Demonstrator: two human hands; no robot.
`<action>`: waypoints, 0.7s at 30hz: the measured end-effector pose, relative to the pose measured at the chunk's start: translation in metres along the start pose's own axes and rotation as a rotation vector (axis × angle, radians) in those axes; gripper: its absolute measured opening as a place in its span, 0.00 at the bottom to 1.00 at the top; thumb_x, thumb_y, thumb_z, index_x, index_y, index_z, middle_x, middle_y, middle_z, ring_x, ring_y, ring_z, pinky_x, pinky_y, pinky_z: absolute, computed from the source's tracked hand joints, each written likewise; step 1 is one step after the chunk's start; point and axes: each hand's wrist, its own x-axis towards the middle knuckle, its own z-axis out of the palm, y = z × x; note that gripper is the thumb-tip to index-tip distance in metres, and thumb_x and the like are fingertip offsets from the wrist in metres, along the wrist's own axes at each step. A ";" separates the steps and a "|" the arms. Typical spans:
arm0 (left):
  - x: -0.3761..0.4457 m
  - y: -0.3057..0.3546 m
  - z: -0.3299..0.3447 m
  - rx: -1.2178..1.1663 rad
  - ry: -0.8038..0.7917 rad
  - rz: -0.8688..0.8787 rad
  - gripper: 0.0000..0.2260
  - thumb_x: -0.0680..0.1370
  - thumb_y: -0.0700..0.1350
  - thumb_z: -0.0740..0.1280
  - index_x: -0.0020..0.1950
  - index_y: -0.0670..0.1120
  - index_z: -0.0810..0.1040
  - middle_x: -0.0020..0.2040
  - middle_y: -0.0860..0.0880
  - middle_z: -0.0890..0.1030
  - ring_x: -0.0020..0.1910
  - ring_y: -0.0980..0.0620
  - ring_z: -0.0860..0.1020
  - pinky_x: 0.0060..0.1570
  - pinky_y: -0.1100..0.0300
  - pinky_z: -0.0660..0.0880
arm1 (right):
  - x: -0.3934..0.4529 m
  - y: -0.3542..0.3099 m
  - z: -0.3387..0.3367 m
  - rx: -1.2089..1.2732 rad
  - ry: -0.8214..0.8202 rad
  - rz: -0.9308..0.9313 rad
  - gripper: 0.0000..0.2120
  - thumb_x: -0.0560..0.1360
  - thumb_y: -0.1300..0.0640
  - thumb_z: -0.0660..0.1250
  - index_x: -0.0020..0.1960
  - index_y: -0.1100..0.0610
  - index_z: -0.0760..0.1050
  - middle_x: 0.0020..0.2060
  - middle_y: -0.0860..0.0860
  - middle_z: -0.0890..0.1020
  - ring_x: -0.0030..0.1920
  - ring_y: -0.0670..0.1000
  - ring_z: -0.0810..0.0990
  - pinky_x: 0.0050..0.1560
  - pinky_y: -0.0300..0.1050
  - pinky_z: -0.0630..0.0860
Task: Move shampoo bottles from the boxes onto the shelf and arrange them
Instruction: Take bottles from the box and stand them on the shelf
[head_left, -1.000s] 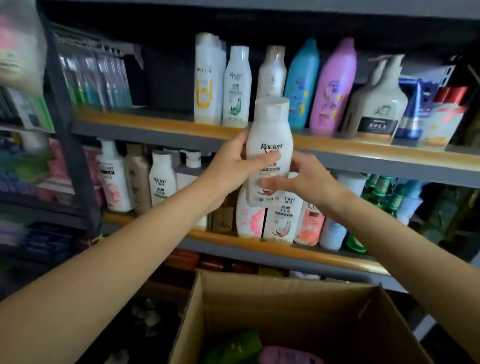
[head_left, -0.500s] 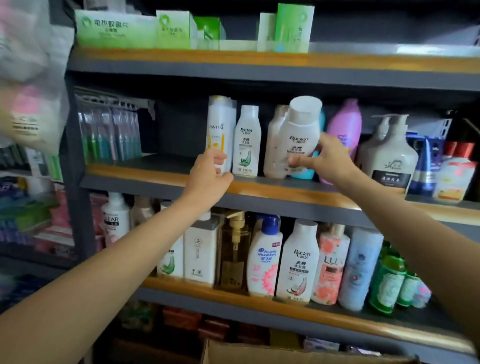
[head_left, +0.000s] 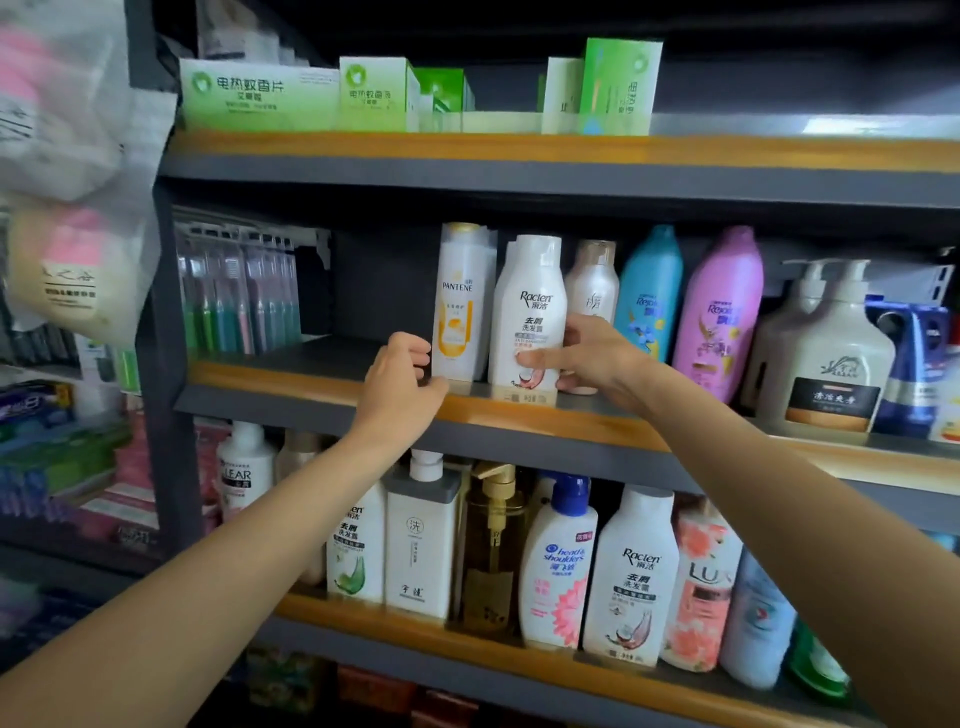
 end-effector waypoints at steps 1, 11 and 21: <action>0.002 -0.001 0.000 0.011 0.009 0.003 0.15 0.76 0.37 0.64 0.63 0.42 0.69 0.60 0.46 0.74 0.53 0.54 0.71 0.51 0.63 0.67 | 0.000 -0.001 0.000 -0.005 -0.002 0.005 0.19 0.70 0.60 0.73 0.59 0.57 0.75 0.50 0.51 0.82 0.46 0.47 0.80 0.36 0.36 0.73; 0.031 0.010 0.010 0.056 -0.121 -0.082 0.16 0.76 0.47 0.64 0.62 0.46 0.67 0.57 0.49 0.77 0.56 0.46 0.76 0.60 0.46 0.71 | 0.013 -0.027 0.057 -0.176 0.025 -0.064 0.19 0.68 0.65 0.73 0.56 0.61 0.73 0.52 0.54 0.80 0.48 0.50 0.78 0.46 0.44 0.80; 0.064 -0.023 -0.038 0.149 -0.111 -0.123 0.19 0.74 0.46 0.68 0.63 0.42 0.68 0.57 0.45 0.78 0.54 0.46 0.76 0.52 0.53 0.73 | 0.048 -0.043 0.130 -0.421 0.183 -0.164 0.16 0.73 0.60 0.68 0.58 0.65 0.69 0.54 0.61 0.79 0.54 0.61 0.78 0.49 0.49 0.75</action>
